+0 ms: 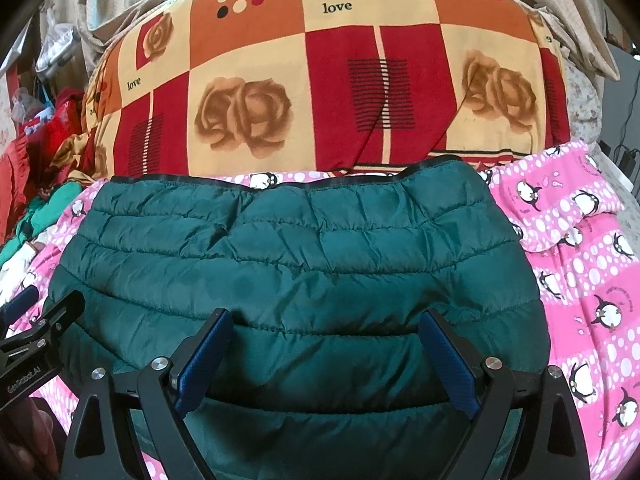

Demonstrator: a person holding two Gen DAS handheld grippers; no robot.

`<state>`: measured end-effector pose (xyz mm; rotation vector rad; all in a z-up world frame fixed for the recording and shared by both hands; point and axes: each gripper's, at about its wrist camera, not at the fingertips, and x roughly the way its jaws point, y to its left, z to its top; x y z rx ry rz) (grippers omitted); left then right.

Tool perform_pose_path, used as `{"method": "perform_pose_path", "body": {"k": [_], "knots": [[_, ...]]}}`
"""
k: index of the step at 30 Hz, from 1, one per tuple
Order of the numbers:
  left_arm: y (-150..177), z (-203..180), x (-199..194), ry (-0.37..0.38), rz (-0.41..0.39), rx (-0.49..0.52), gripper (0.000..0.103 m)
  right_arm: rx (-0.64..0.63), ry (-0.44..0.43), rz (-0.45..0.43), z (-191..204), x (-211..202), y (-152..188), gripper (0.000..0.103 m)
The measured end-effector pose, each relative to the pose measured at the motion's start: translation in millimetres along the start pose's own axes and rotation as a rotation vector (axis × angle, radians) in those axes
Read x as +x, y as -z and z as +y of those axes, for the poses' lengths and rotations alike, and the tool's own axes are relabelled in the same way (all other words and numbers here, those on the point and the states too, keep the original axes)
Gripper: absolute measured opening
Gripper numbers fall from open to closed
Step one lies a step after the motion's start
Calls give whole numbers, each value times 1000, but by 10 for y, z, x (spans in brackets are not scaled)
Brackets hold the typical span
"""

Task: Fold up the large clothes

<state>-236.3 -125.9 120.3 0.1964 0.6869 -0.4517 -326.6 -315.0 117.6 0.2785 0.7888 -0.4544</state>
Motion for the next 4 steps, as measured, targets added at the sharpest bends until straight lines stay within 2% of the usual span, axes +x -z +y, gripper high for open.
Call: {"method": "perform_pose_path", "body": {"k": [4], "knots": [[-18, 43, -2, 4, -10, 7, 103, 5, -15, 4, -46, 29, -13, 92]]}}
